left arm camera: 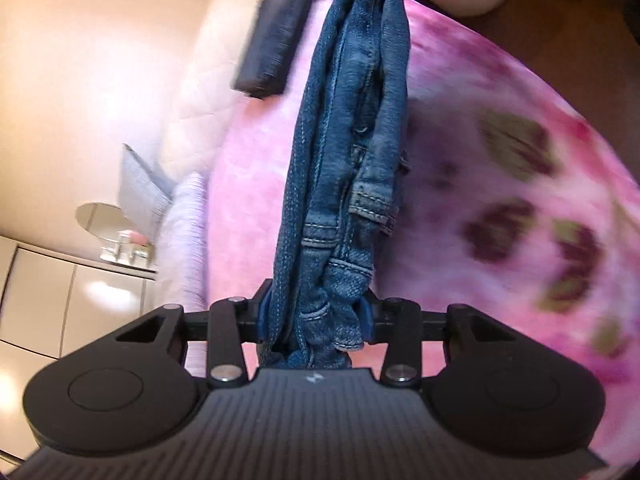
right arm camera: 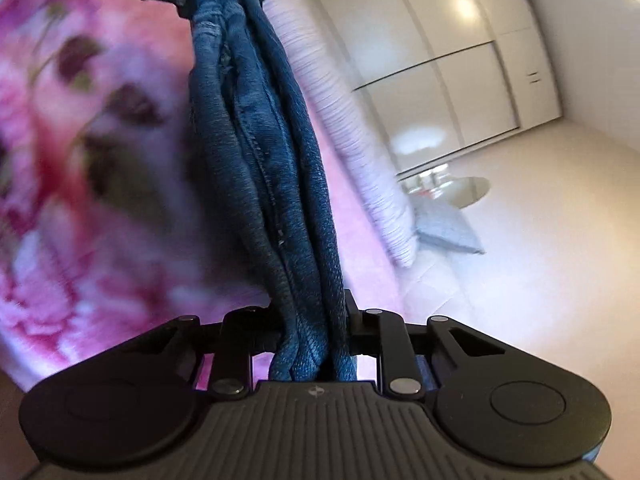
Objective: Fold clothes
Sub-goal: 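Lift the folded jeans bundle with both grippers and carry it toward the clothes stack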
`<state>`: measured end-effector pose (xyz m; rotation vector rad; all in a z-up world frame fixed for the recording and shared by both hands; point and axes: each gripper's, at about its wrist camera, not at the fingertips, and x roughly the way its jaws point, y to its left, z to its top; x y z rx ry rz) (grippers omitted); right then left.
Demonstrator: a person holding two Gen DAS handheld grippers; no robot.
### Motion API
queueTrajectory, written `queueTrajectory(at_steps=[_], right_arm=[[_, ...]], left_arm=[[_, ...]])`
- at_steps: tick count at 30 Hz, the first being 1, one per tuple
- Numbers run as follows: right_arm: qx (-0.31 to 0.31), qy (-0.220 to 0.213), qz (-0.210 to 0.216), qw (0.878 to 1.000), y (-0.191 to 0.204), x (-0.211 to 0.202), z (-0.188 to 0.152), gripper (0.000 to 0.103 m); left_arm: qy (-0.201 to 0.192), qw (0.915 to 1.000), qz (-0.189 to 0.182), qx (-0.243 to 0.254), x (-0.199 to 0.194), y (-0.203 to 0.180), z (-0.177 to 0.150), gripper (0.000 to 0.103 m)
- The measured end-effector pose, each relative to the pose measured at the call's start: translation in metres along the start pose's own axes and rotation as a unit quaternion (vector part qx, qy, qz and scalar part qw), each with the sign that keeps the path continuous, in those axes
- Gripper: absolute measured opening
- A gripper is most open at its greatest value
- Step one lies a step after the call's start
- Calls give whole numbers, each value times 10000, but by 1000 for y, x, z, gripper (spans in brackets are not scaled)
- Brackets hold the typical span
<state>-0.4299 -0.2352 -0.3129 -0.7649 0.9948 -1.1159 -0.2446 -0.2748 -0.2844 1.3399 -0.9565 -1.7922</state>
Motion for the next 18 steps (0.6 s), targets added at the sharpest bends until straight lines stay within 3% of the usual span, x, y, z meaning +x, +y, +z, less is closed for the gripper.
queueTrajectory(at_steps=[5, 7, 14, 18], right_arm=[[216, -197, -372, 9989, -60, 28, 2, 20], [255, -104, -322, 9991, -80, 43, 1, 20], [166, 483, 495, 9975, -147, 60, 13, 19], [213, 892, 881, 9919, -193, 41, 22, 19]], left_arm=[[-333, 9994, 21, -78, 27, 52, 17, 37], [-385, 9992, -78, -99, 38, 66, 24, 37], [-384, 9918, -1171, -330, 49, 130, 46, 36], [-505, 9860, -1550, -361, 39, 173, 67, 36]])
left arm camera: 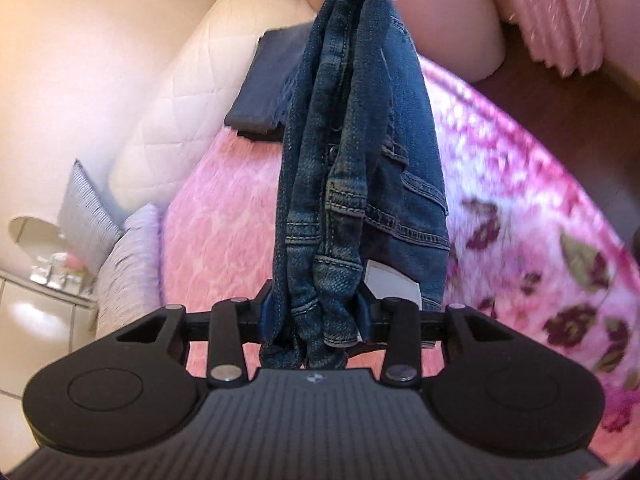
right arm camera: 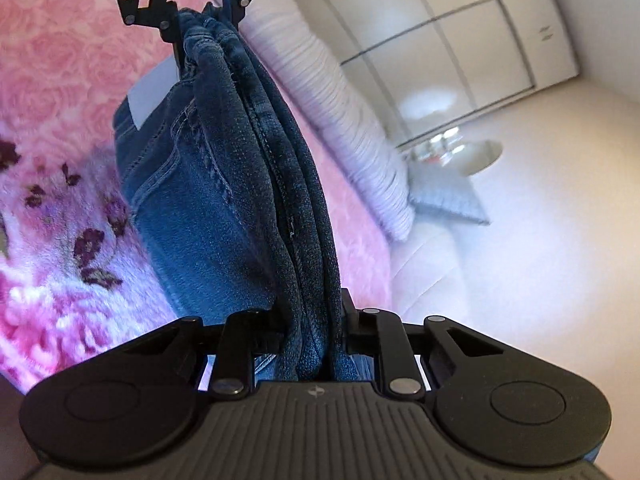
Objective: Fold clothes
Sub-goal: 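Lift the folded jeans bundle with both grippers and carry it toward the clothes stack, then lower the jeans onto the dark clothes stack and open both grippers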
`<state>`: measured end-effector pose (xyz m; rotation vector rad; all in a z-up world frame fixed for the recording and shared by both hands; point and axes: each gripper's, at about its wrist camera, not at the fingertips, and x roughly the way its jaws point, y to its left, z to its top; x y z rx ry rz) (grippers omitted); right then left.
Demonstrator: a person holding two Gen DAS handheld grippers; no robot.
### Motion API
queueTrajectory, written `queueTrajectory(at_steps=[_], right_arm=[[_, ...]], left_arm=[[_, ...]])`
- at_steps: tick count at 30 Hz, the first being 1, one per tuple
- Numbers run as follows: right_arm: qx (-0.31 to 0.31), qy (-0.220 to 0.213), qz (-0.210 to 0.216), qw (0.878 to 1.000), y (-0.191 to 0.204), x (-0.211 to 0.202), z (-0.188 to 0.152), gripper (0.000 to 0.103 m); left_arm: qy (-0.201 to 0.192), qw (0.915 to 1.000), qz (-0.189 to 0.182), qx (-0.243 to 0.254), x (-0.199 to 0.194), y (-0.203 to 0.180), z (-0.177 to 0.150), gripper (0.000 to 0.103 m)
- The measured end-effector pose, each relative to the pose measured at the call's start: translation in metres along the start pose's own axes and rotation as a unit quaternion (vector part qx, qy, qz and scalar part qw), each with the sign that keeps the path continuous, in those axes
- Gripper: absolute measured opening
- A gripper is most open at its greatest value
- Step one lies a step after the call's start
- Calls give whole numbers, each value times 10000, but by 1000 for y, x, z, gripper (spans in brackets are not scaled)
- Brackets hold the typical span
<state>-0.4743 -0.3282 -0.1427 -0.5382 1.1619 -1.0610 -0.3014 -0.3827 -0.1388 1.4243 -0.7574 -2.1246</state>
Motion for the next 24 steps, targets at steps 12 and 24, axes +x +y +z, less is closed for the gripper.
queueTrajectory(at_steps=[12, 24], right_arm=[[464, 746, -331, 9956, -140, -13, -44, 19], [494, 577, -1203, 9898, -319, 184, -196, 20]], left_arm=[[-594, 9961, 163, 633, 63, 148, 142, 36], [-448, 9902, 1225, 501, 285, 256, 302, 35]])
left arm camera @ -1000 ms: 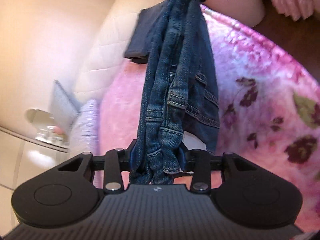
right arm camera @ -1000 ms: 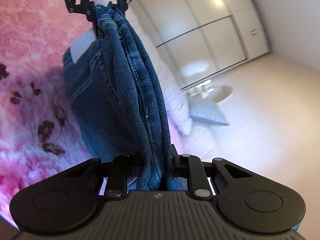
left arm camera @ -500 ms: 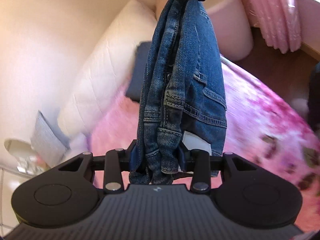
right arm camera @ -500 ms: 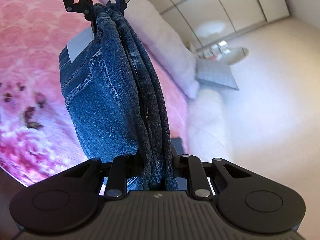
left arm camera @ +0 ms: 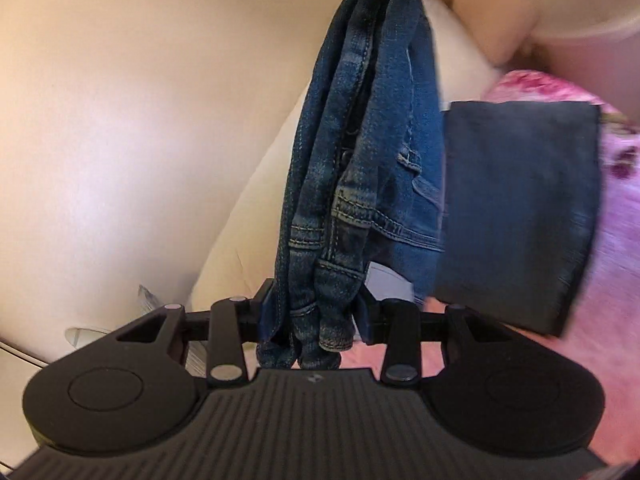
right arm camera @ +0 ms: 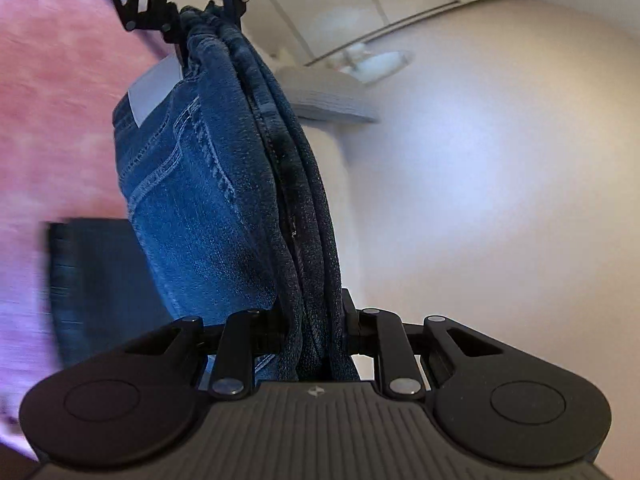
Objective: Fold clothes
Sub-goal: 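Lower the jeans onto the dark clothes stack and open both grippers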
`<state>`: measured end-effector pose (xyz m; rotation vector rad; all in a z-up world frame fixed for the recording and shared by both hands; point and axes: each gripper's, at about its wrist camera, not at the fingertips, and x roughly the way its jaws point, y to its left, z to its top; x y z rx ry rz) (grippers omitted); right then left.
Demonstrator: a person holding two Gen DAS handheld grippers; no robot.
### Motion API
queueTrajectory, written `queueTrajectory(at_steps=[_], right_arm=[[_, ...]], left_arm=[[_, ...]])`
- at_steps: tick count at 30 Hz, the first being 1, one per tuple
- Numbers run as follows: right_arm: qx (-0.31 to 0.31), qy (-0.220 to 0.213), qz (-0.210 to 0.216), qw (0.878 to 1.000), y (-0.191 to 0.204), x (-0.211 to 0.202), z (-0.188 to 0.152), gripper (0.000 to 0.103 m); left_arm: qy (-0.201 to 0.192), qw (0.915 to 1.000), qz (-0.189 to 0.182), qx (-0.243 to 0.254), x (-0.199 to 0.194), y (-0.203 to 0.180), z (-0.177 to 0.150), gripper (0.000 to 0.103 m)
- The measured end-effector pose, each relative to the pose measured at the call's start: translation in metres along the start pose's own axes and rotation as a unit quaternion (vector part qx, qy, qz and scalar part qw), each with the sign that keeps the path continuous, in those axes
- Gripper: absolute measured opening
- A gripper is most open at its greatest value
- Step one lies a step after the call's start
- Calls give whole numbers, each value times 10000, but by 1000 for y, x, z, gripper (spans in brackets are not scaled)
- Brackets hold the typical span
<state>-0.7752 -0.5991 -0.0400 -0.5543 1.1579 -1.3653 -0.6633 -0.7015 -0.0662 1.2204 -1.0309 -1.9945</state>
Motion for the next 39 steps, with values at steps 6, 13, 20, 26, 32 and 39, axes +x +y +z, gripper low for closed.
queueTrajectory(at_steps=[6, 13, 20, 26, 32, 39], right_arm=[[255, 504, 483, 9972, 73, 76, -88, 21], [173, 915, 1239, 9879, 183, 90, -159, 24], [426, 1073, 1313, 9846, 167, 82, -158, 18], [334, 1092, 1146, 9868, 185, 48, -159, 19], [277, 1245, 1129, 9854, 203, 32, -169, 23], [784, 1687, 1234, 9748, 190, -9, -171, 39]], left_arm=[[279, 9945, -968, 282, 98, -152, -12, 37], [3, 9956, -831, 430, 101, -218, -34, 39], [-163, 9945, -934, 436, 92, -198, -34, 36], [-182, 9934, -992, 543, 84, -222, -45, 36], [-174, 9931, -1007, 568, 78, -217, -43, 39], [350, 9903, -1213, -573, 51, -194, -68, 48]])
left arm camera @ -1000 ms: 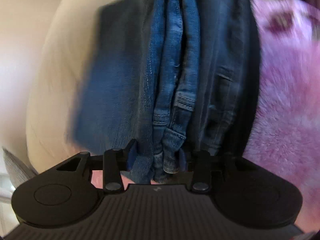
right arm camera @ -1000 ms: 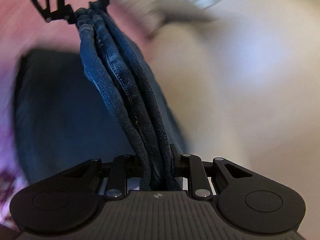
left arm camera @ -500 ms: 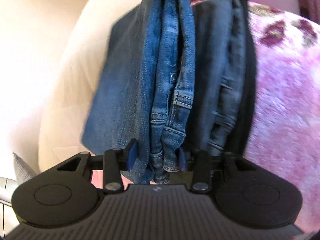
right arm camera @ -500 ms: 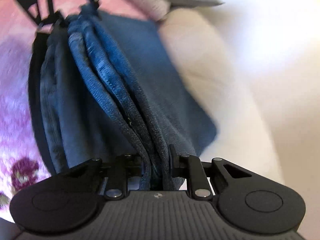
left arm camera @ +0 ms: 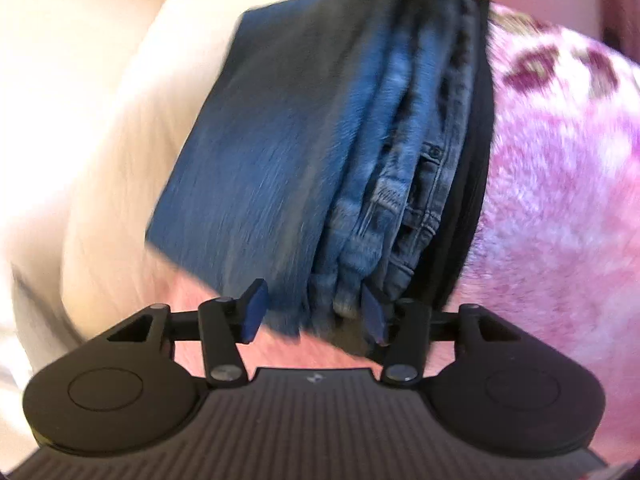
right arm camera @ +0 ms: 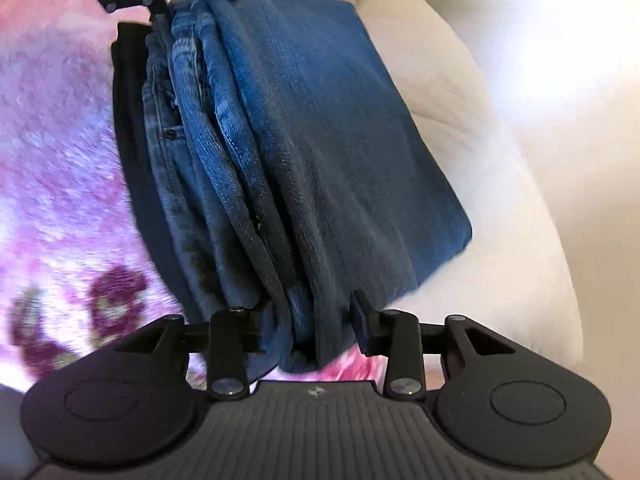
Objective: Fold clothes
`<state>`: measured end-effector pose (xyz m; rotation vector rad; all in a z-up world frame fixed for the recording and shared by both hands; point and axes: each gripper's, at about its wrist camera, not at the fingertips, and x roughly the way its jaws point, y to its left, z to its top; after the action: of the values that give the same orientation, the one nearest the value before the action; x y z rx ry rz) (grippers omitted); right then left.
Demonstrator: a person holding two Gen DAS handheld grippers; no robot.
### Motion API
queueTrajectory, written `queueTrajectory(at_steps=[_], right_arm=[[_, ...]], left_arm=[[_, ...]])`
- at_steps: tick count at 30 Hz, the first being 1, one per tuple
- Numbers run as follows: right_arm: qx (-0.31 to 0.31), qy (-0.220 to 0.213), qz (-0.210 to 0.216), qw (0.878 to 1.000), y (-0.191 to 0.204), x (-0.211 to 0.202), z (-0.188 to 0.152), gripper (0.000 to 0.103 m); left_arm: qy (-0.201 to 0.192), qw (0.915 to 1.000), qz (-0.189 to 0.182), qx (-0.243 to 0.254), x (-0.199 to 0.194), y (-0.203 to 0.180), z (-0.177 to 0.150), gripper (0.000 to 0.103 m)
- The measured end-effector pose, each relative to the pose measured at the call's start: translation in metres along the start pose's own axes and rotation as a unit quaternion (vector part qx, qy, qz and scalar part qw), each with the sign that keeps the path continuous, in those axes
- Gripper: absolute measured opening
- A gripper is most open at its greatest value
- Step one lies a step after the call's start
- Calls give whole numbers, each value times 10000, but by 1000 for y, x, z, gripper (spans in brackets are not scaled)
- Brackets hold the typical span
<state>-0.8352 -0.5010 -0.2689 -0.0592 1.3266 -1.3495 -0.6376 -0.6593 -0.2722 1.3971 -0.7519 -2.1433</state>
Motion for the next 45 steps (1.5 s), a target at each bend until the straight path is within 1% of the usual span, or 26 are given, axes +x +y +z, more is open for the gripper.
queueTrajectory(at_steps=[1, 2, 3, 5, 7, 9, 11, 12, 13, 15, 17, 18, 19, 23, 24, 25, 28, 29, 32, 35, 37, 38, 42, 45], right_arm=[[180, 60, 60, 9998, 0, -9, -3, 40], [443, 143, 153, 9988, 0, -19, -6, 41], [714, 229, 249, 9969, 0, -29, -9, 45], [1349, 371, 501, 9889, -26, -18, 16, 51], [2082, 490, 709, 9743, -31, -33, 30, 57], [2956, 590, 875, 9495, -34, -43, 42, 61], [3726, 607, 1035, 9202, -43, -63, 47, 67], [4128, 587, 1080, 9025, -46, -75, 46, 71], [4411, 586, 1087, 8889, -48, -86, 47, 76], [4937, 586, 1091, 8607, -51, -107, 49, 81], [5227, 530, 1052, 8443, -53, -138, 50, 86], [5300, 493, 1030, 8403, -52, -147, 55, 88], [5349, 446, 991, 8379, -50, -160, 58, 88], [5414, 299, 760, 8368, -41, -223, 68, 88], [5414, 288, 691, 8374, -37, -240, 70, 88], [5414, 282, 618, 8380, -33, -258, 72, 88], [5490, 267, 507, 8339, -20, -292, 78, 88], [5513, 293, 449, 8326, -15, -303, 80, 88], [5531, 325, 317, 8319, -3, -337, 87, 88], [5325, 316, 214, 8456, 4, -369, 96, 88], [5243, 320, 189, 8507, 6, -385, 98, 88], [5242, 326, 211, 8507, 6, -390, 98, 88], [5231, 345, 330, 8509, 4, -402, 94, 88], [5212, 261, 433, 8519, 0, -406, 87, 88]], left_arm=[[142, 9989, -103, -434, -5, 6, -4, 48], [240, 9953, -200, -912, -12, 13, -8, 48], [338, 9893, -297, -1388, -18, 20, -13, 48], [516, 9707, -478, -2298, -31, 34, -20, 49], [562, 9520, -579, -2954, -44, 45, -12, 51], [506, 9344, -663, -3463, -69, 51, -8, 58], [423, 9174, -733, -3888, -92, 57, -4, 69], [372, 9120, -733, -4019, -106, 58, -4, 73], [331, 9083, -711, -4109, -118, 59, -4, 79], [242, 9008, -586, -4295, -159, 69, -4, 85], [119, 8908, -570, -4507, -195, 72, -6, 94], [65, 8877, -582, -4567, -210, 73, -8, 96], [10, 8866, -580, -4590, -226, 73, -9, 101], [-280, 8916, -617, -4477, -279, 59, -13, 102], [-339, 8905, -612, -4495, -291, 56, -15, 102], [-412, 8866, -621, -4565, -303, 53, -18, 102], [-656, 8739, -695, -4766, -340, 44, -28, 102], [-713, 8717, -712, -4796, -351, 40, -30, 102], [-659, 8691, -600, -4865, -380, 31, -34, 102], [-576, 8659, -558, -4938, -405, 24, -36, 102], [-531, 8659, -518, -4946, -417, 21, -36, 102], [-496, 8653, -489, -4964, -422, 19, -36, 102], [-419, 8552, -475, -5144, -436, 13, -31, 102], [-336, 8477, -408, -5279, -442, 7, -23, 102]])
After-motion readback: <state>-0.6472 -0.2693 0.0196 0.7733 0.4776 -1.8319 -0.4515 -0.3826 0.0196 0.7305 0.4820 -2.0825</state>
